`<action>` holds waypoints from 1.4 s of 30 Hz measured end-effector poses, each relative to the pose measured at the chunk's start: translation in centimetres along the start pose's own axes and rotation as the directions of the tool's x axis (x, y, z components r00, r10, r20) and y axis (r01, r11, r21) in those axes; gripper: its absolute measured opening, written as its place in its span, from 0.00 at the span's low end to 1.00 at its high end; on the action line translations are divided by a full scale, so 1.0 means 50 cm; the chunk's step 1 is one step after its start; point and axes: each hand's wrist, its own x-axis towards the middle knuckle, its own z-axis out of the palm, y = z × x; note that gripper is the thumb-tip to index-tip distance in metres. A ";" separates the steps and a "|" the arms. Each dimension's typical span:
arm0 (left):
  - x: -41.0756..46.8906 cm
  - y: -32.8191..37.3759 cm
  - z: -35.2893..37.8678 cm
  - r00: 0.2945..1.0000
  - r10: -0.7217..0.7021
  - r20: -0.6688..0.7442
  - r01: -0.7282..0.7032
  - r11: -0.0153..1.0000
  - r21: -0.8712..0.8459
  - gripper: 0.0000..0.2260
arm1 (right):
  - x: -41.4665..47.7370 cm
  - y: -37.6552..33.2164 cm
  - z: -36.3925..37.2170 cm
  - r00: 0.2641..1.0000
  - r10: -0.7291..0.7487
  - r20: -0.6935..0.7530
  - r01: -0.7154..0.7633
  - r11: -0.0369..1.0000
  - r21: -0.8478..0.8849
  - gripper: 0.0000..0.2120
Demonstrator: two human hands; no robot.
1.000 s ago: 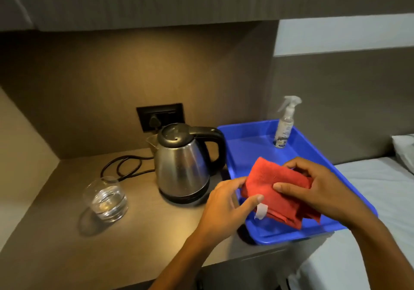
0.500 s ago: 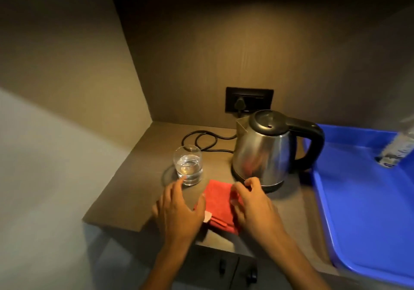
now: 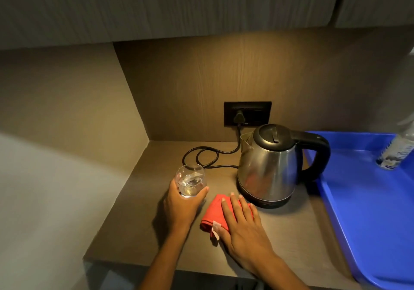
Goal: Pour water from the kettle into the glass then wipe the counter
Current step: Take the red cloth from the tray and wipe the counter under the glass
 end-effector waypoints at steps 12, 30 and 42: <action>0.054 0.001 -0.176 0.990 0.139 -0.040 -0.141 0.988 -0.068 0.39 | 0.194 -0.102 0.034 0.987 0.143 -0.076 -0.141 0.990 0.029 0.28; 0.055 0.009 -0.187 0.987 0.161 -0.021 -0.162 0.984 -0.077 0.38 | 0.075 -0.113 0.056 0.985 -0.171 -0.004 0.171 0.985 -0.036 0.25; 0.060 0.002 -0.122 0.990 0.129 0.055 -0.125 0.989 -0.080 0.39 | 0.178 -0.087 0.003 0.989 -0.137 0.058 0.140 0.988 -0.057 0.30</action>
